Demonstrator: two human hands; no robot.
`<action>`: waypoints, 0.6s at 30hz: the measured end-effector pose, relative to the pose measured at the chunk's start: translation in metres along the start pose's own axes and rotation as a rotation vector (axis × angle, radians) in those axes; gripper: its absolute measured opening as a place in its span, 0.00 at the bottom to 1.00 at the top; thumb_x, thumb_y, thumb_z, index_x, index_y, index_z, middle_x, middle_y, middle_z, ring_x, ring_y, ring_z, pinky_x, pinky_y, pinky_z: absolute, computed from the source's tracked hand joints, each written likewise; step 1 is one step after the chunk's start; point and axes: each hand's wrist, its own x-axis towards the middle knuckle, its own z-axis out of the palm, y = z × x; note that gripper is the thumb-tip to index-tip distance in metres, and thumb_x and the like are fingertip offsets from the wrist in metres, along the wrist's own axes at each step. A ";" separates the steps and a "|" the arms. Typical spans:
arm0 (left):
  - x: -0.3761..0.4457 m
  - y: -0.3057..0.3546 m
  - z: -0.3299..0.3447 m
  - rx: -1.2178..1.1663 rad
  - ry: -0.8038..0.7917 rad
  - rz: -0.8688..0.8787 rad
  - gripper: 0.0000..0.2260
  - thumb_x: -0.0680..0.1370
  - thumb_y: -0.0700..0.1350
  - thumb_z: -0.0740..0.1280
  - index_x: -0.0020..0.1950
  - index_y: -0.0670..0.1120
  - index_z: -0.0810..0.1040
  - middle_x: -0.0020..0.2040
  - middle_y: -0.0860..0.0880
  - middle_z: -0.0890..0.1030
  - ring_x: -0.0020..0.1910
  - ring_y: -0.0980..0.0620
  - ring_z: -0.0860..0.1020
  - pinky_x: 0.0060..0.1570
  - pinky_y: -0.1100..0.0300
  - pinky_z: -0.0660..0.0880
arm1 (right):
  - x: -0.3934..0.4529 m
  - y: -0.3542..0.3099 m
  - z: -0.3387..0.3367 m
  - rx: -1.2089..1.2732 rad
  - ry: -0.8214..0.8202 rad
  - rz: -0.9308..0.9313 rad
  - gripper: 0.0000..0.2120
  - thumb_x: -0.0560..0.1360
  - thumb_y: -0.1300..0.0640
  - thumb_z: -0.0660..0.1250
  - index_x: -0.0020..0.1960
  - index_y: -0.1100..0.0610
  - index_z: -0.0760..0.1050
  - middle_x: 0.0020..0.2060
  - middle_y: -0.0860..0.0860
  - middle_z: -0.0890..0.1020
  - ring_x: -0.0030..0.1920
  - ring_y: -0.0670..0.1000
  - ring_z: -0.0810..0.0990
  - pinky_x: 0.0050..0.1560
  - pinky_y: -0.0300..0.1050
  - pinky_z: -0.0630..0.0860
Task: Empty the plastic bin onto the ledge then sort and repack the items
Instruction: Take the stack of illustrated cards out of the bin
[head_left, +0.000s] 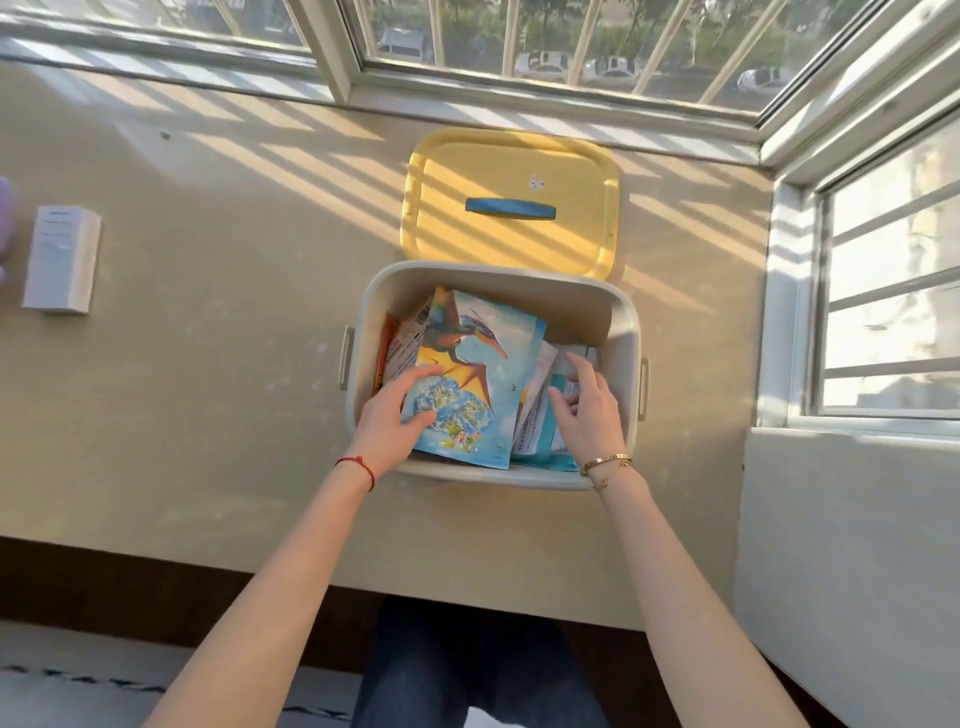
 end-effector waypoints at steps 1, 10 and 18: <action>-0.003 -0.001 -0.002 0.002 0.020 0.008 0.24 0.78 0.36 0.67 0.68 0.59 0.72 0.65 0.51 0.74 0.62 0.59 0.69 0.62 0.66 0.64 | 0.002 0.000 0.002 -0.004 -0.015 -0.001 0.24 0.79 0.54 0.64 0.73 0.51 0.63 0.59 0.56 0.75 0.49 0.54 0.79 0.56 0.53 0.77; -0.028 -0.015 -0.018 -0.026 0.158 0.011 0.23 0.80 0.32 0.60 0.67 0.56 0.73 0.60 0.48 0.71 0.60 0.57 0.70 0.47 0.79 0.68 | 0.012 -0.015 0.029 0.118 -0.178 0.047 0.33 0.76 0.53 0.69 0.75 0.47 0.56 0.54 0.52 0.77 0.49 0.55 0.78 0.53 0.52 0.77; -0.032 -0.018 -0.025 -0.076 0.165 -0.005 0.24 0.80 0.32 0.60 0.66 0.60 0.73 0.57 0.49 0.72 0.61 0.55 0.72 0.56 0.63 0.74 | 0.012 -0.033 0.033 0.268 -0.188 0.009 0.37 0.72 0.58 0.72 0.73 0.37 0.57 0.65 0.53 0.67 0.60 0.53 0.73 0.67 0.57 0.70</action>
